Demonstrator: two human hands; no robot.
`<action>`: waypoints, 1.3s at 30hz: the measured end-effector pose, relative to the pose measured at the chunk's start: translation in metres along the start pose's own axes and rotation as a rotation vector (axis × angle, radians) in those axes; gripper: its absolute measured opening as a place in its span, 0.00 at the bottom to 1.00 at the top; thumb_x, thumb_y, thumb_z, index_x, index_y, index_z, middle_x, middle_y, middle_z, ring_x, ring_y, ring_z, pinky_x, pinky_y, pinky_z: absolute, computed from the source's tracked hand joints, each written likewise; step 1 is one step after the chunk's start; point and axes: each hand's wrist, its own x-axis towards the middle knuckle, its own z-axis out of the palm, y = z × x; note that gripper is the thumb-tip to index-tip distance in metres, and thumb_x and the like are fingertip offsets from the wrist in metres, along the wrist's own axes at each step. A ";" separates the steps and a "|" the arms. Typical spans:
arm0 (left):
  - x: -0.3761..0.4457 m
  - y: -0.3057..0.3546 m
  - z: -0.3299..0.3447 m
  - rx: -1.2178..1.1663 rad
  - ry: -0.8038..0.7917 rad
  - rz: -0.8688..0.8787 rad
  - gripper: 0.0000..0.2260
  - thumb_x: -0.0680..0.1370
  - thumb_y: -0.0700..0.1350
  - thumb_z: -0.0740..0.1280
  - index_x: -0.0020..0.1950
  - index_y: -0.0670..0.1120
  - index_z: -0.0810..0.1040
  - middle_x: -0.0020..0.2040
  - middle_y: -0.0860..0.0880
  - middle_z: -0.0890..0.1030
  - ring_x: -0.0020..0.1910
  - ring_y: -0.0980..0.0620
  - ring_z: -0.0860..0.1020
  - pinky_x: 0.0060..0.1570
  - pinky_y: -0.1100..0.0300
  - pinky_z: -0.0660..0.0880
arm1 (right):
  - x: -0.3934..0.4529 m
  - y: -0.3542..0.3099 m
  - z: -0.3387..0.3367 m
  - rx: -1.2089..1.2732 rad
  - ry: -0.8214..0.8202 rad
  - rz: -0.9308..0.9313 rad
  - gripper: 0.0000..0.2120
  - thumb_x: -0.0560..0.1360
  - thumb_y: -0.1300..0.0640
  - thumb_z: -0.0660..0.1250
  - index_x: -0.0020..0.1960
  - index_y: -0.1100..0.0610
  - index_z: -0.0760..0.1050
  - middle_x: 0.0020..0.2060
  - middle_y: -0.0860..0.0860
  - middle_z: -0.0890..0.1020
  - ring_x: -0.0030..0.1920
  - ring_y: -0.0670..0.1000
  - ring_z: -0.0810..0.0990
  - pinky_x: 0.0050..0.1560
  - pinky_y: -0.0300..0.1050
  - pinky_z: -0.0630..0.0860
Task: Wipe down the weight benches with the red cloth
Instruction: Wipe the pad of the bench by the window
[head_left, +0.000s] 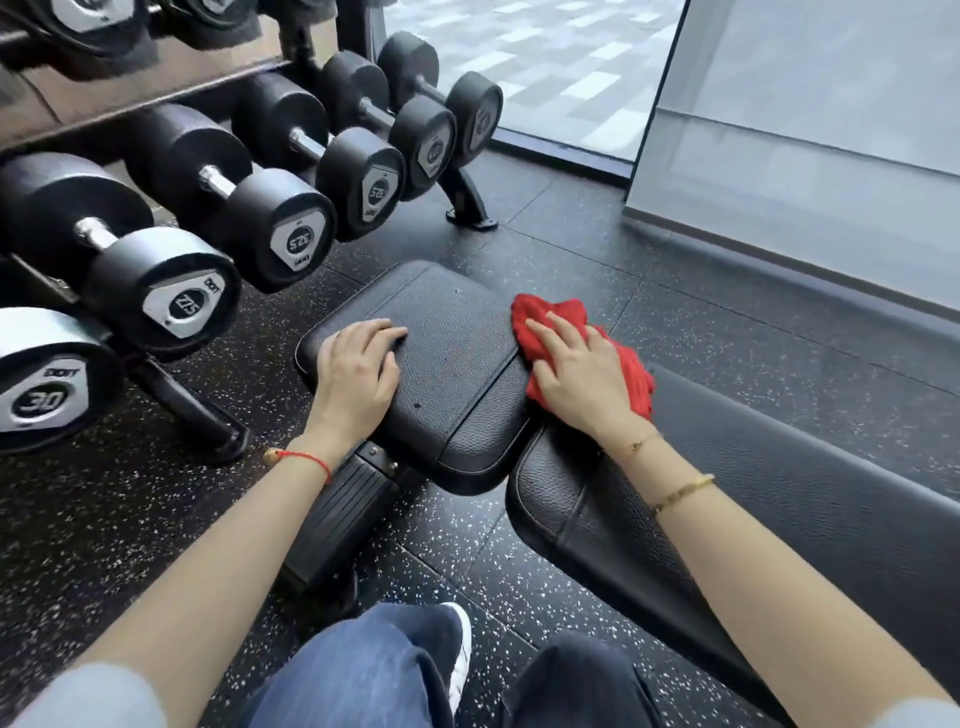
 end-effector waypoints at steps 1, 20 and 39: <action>0.000 -0.001 0.002 -0.006 0.006 -0.003 0.17 0.79 0.44 0.59 0.65 0.45 0.78 0.65 0.47 0.77 0.67 0.46 0.72 0.70 0.47 0.60 | -0.009 -0.001 0.001 -0.002 -0.023 -0.047 0.25 0.80 0.50 0.56 0.77 0.42 0.59 0.78 0.45 0.59 0.75 0.60 0.59 0.77 0.53 0.52; 0.000 0.000 0.005 0.022 0.025 -0.013 0.18 0.78 0.44 0.59 0.65 0.46 0.78 0.66 0.47 0.77 0.67 0.45 0.73 0.70 0.43 0.64 | 0.058 -0.070 0.017 0.075 -0.087 -0.239 0.24 0.79 0.49 0.57 0.75 0.43 0.63 0.77 0.45 0.62 0.77 0.61 0.57 0.77 0.55 0.51; -0.019 -0.005 -0.003 -0.022 0.161 -0.071 0.13 0.78 0.44 0.64 0.61 0.46 0.80 0.64 0.48 0.78 0.67 0.46 0.73 0.71 0.44 0.64 | 0.052 -0.063 0.022 0.108 -0.114 -0.527 0.24 0.79 0.51 0.59 0.74 0.40 0.65 0.75 0.42 0.66 0.75 0.56 0.61 0.77 0.54 0.54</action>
